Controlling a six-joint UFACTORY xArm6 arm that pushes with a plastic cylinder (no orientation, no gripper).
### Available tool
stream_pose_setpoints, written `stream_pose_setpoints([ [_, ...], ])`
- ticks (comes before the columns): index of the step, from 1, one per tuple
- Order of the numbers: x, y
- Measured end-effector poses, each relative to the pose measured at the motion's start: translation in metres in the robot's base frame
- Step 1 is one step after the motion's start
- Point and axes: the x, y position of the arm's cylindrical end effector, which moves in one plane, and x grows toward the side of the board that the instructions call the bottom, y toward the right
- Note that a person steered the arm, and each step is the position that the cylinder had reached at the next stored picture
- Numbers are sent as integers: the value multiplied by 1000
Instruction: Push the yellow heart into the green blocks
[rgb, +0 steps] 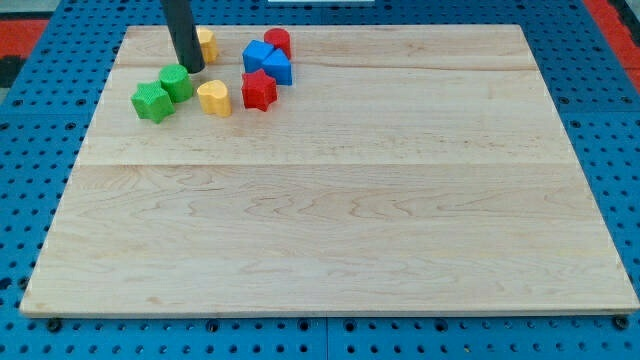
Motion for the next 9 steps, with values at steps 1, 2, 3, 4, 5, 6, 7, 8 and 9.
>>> stream_pose_setpoints([
  [1,-45,4],
  [2,-57,15],
  [3,-55,57],
  [4,-55,66],
  [5,-55,66],
  [6,-55,56],
  [7,-55,41],
  [8,-55,25],
  [9,-56,18],
])
